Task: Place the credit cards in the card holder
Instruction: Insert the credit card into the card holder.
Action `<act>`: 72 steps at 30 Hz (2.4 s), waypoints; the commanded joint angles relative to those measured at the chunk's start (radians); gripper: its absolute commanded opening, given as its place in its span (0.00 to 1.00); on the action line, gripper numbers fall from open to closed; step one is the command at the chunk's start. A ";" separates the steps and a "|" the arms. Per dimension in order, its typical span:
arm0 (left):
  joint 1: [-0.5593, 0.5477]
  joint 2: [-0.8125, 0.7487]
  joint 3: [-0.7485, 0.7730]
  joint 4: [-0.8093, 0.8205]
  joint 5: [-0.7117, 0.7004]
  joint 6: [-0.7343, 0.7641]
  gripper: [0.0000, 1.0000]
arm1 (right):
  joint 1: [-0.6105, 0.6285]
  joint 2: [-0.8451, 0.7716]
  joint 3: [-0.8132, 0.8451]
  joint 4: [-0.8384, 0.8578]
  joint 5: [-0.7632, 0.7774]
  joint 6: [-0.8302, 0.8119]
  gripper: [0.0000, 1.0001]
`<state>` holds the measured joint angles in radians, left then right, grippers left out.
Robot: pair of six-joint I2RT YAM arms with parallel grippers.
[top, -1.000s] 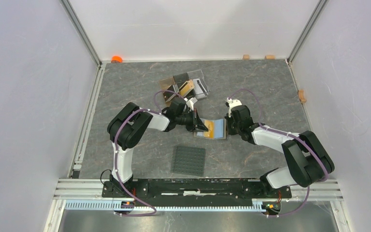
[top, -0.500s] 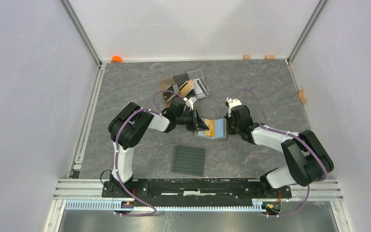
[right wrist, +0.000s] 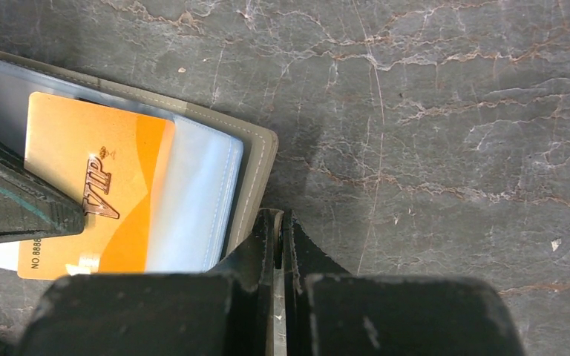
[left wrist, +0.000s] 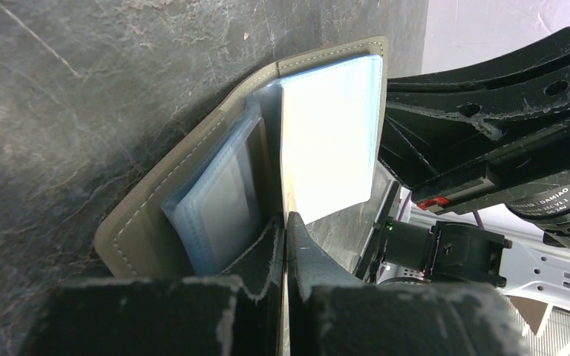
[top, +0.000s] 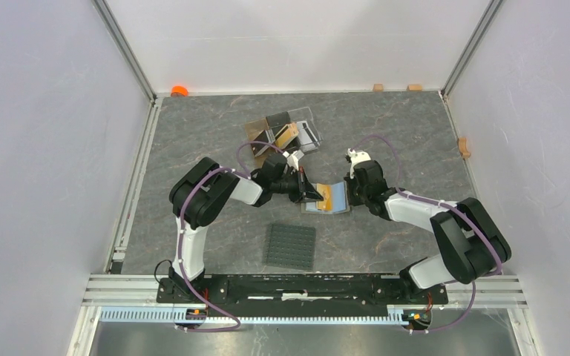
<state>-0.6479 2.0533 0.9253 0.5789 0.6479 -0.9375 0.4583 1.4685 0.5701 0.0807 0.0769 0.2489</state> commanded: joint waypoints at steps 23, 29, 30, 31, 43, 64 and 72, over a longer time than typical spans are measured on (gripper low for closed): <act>-0.038 0.029 0.004 -0.154 -0.134 0.023 0.02 | -0.020 -0.193 0.037 -0.323 0.028 0.104 0.44; -0.038 0.033 0.006 -0.159 -0.132 0.028 0.02 | -0.068 -0.290 -0.037 -0.244 -0.129 0.124 0.56; -0.038 0.033 0.007 -0.159 -0.132 0.028 0.02 | -0.077 -0.291 -0.053 -0.223 -0.171 0.129 0.57; -0.039 0.032 0.006 -0.159 -0.132 0.028 0.02 | -0.083 -0.287 -0.066 -0.199 -0.206 0.135 0.60; -0.038 0.029 0.001 -0.159 -0.126 0.031 0.02 | -0.158 -0.190 -0.171 0.005 -0.352 0.191 0.58; -0.034 0.000 0.001 -0.208 -0.186 0.062 0.02 | -0.167 -0.038 -0.173 -0.028 -0.264 0.191 0.00; -0.025 -0.017 0.006 -0.261 -0.208 0.103 0.02 | -0.167 -0.036 -0.169 -0.035 -0.252 0.183 0.00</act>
<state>-0.6762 2.0293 0.9436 0.4641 0.5404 -0.9329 0.2794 1.3781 0.4263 0.1719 -0.2356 0.4637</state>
